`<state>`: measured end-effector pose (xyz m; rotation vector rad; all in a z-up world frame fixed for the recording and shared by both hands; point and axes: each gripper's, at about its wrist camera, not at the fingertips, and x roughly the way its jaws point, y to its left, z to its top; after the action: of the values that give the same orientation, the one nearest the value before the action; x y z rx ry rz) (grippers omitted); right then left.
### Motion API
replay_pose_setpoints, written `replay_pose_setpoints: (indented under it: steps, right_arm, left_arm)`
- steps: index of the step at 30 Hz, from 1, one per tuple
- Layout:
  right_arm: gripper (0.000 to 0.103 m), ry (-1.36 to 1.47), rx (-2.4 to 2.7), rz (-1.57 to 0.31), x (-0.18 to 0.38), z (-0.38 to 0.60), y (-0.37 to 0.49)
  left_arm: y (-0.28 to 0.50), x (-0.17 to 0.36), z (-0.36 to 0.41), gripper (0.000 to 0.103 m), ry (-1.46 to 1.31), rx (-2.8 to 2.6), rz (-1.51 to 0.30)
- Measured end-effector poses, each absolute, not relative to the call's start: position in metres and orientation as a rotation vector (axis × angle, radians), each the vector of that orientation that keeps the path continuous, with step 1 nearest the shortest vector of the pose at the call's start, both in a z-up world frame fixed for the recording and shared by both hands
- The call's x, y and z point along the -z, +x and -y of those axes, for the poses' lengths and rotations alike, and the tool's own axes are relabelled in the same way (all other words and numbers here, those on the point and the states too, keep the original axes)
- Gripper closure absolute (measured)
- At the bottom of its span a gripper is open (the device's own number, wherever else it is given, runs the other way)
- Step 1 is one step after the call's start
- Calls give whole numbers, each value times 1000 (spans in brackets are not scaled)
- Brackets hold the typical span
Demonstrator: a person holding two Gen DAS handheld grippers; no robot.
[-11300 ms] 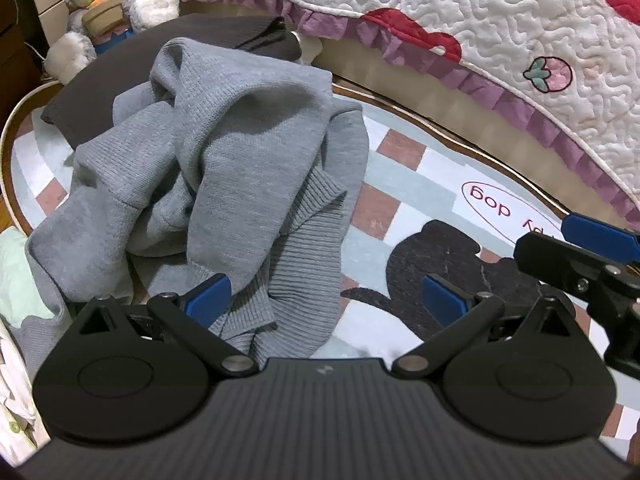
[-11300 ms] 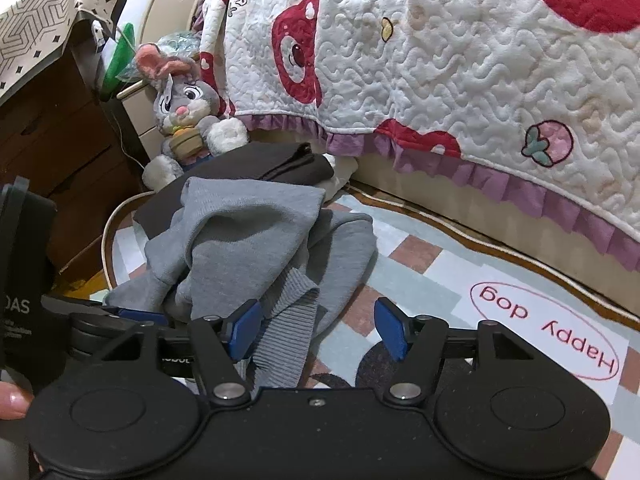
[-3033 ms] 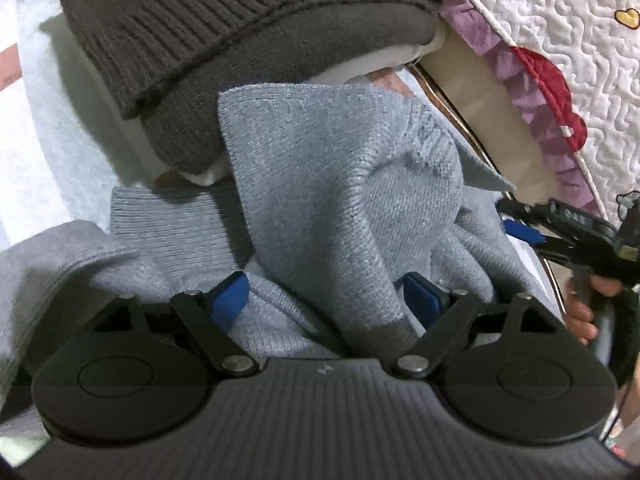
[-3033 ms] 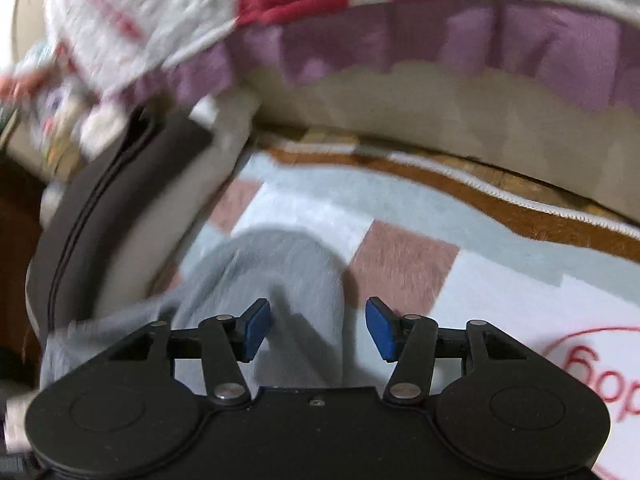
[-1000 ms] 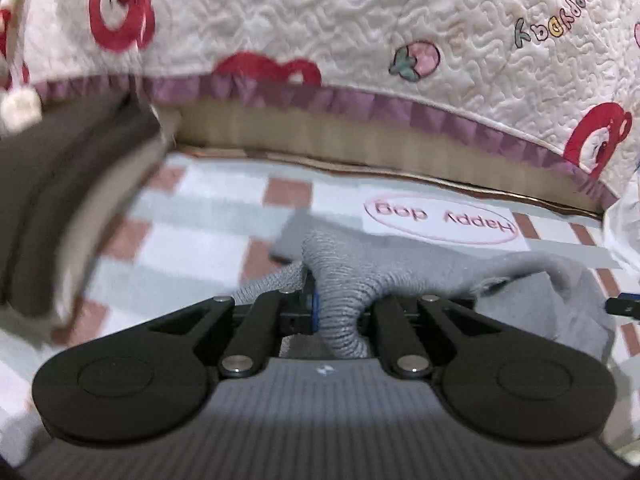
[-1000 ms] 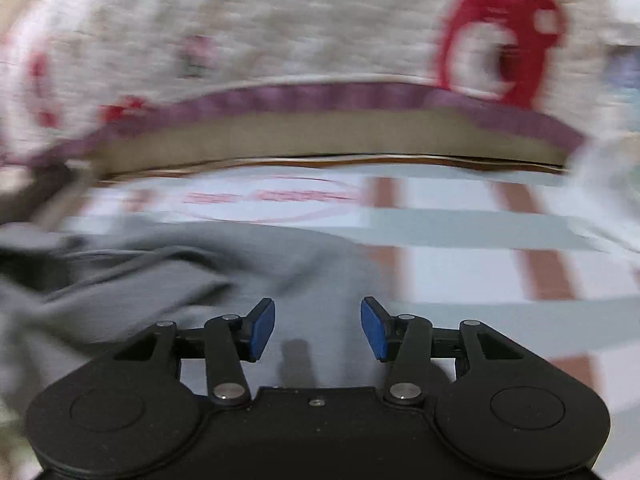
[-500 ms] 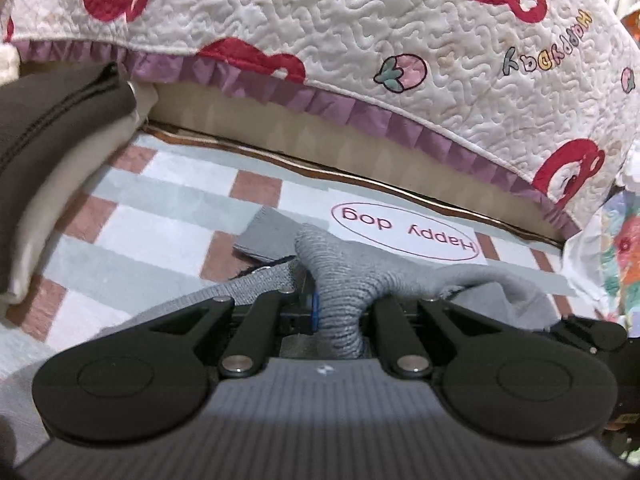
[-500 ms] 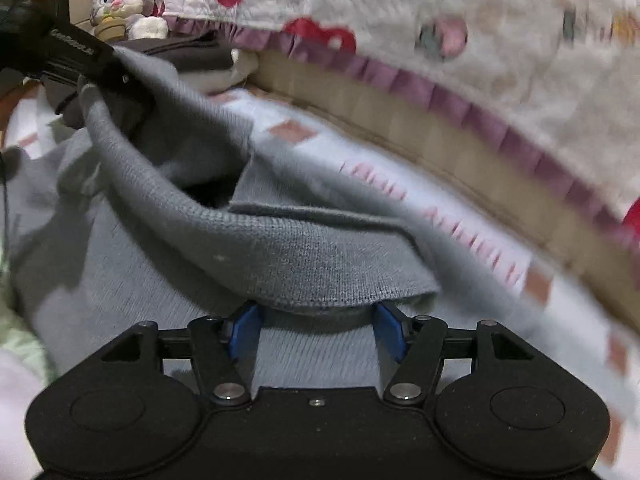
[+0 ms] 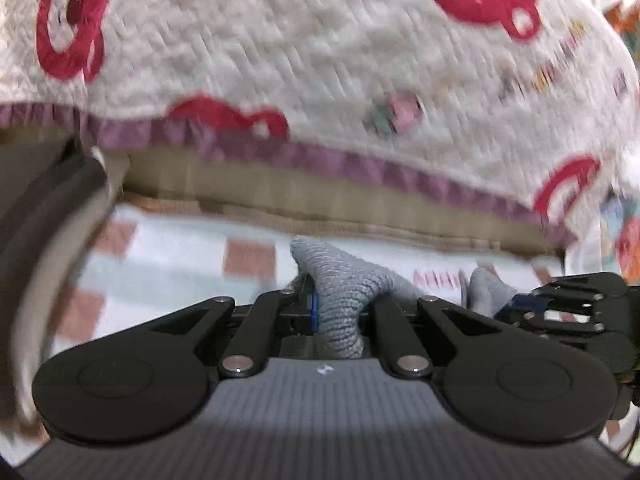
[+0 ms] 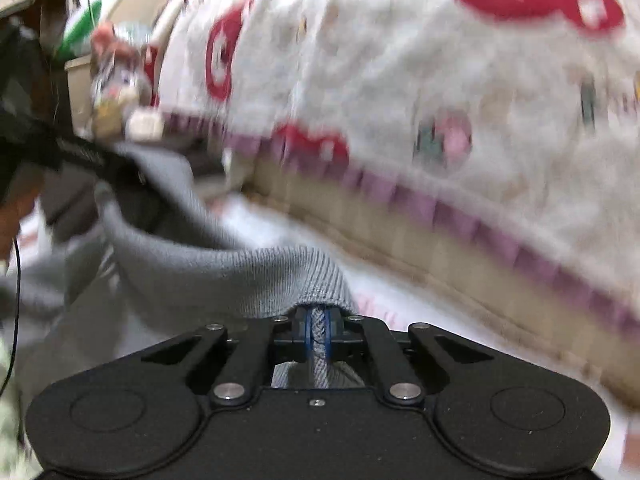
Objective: Fold clothes
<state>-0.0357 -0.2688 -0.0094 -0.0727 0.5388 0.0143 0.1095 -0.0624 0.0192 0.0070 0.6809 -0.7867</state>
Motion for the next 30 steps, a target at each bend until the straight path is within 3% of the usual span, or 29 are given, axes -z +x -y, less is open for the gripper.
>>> replay_pose_setpoints:
  steps: [2,4,6,9,13,21,24,27,30]
  right_arm:
    - [96,-114,-2,-475,-12,269,-8]
    - [91,-98,19,-510,-4,274,17]
    - [66,-83,39,-545,4,280,43]
    - [48,35,77,-570,24,295,39]
    - [45,222,245,-593,58,331,-30]
    - [45,637,449,-576,106,395,-155]
    - [43,829,344,-566,125,400,-170]
    - [35,1127,251,-498,152,408,-170]
    - [35,1195,226,-492,163,403,-153]
  left_arm:
    - [139,-23,66,94,-9,732,-678]
    - [173,-14,65,78,-13,660,-752]
    - [188,5,57,70,19,601,-838]
    - [180,33,27,57,13,620,-917]
    - [153,59,-1,52,50,648,-997]
    - [114,55,0,46,135,743,-970]
    - [114,58,-5,46,46,813,-1034]
    - [125,58,-16,45,-127,863,-1094]
    - [124,50,-29,42,-210,909,-1049]
